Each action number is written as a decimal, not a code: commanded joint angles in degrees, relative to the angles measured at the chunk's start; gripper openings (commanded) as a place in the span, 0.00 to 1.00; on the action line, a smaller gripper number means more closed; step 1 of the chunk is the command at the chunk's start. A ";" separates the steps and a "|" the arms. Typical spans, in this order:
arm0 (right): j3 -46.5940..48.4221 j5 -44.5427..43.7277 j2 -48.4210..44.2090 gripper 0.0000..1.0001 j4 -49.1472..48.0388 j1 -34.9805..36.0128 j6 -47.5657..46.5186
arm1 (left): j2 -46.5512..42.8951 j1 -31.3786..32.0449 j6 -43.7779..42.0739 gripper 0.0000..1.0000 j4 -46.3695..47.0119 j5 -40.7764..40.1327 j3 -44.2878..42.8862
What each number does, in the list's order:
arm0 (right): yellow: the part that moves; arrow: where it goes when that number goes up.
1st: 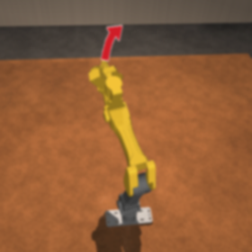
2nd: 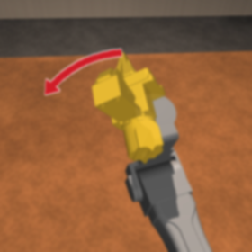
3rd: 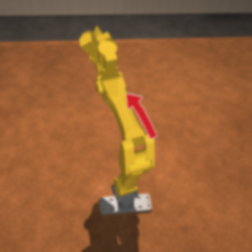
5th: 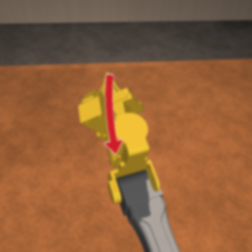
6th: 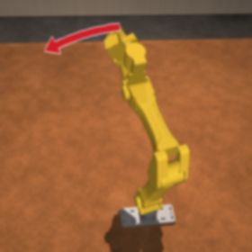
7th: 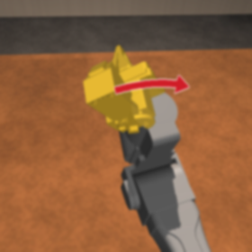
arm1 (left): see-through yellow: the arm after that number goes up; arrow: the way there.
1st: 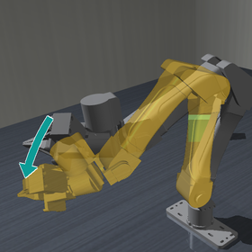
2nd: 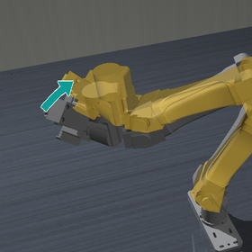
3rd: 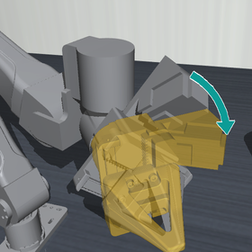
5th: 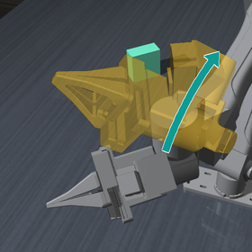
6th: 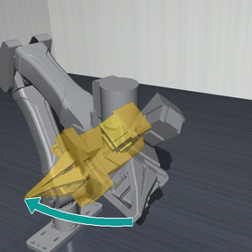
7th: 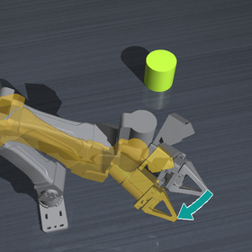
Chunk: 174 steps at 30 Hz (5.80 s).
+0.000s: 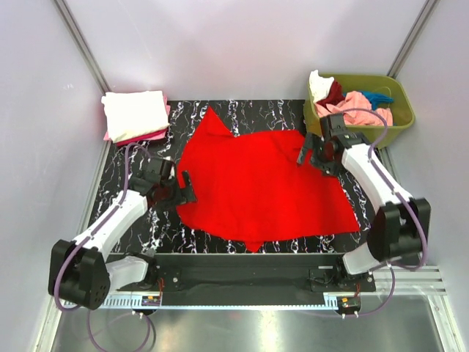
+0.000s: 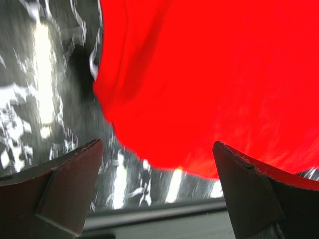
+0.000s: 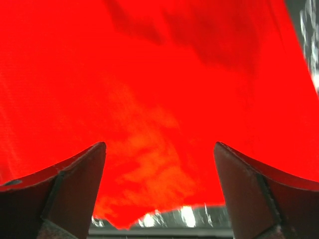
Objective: Fold and stack the t-shirts
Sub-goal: Flatten the tshirt out
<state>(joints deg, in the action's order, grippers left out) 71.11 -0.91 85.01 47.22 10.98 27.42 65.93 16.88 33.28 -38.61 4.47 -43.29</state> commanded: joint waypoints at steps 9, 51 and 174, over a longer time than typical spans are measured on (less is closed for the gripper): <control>24.09 -2.61 27.31 0.87 0.42 0.27 -0.09 | 16.41 1.83 1.88 0.99 15.86 5.66 -5.40; 4.99 -11.20 -1.19 0.59 4.81 16.53 5.19 | -13.81 17.22 5.93 0.80 -21.68 -18.18 -12.79; -23.30 24.20 11.67 0.00 -50.03 10.55 15.03 | 62.47 -3.00 -5.24 0.29 -2.08 -5.88 -60.68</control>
<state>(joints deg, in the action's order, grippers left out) 46.06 22.15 96.53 -0.69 21.85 43.16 127.28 14.13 28.18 -41.91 -2.61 -100.97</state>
